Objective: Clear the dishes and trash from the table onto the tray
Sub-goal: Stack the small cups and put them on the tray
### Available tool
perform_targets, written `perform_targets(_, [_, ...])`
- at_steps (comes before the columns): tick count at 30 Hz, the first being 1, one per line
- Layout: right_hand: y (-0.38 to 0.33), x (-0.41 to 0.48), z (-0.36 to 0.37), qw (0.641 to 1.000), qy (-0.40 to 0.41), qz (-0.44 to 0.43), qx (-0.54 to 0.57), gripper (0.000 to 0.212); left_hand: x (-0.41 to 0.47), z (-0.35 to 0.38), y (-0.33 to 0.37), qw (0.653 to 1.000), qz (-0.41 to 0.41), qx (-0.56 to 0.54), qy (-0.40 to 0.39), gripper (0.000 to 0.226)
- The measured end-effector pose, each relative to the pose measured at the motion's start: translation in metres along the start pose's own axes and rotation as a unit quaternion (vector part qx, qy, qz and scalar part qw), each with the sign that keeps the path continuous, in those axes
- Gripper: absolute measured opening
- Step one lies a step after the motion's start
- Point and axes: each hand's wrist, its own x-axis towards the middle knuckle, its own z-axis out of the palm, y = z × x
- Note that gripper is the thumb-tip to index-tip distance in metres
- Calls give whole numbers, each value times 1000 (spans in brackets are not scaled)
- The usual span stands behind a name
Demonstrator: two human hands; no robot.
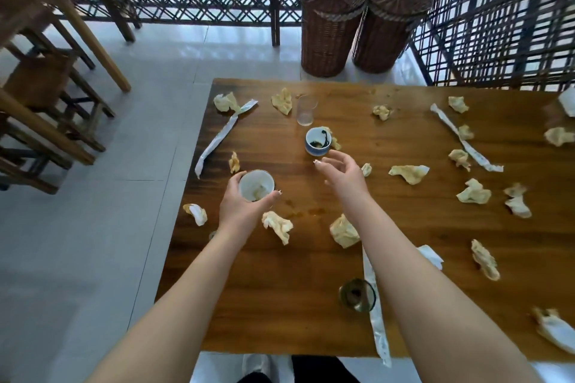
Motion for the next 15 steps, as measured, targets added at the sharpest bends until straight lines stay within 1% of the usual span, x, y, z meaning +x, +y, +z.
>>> perform_targets(5, [-5, 50, -14, 1000, -14, 1, 1, 52, 23, 27, 27, 1000, 3, -14, 18, 78])
perform_targets(10, [0, 85, -16, 1000, -9, 9, 5, 61, 45, 42, 40, 1000, 10, -16, 13, 79])
perform_targets(15, [8, 114, -13, 999, -8, 12, -42, 82, 68, 53, 46, 1000, 2, -2, -6, 78])
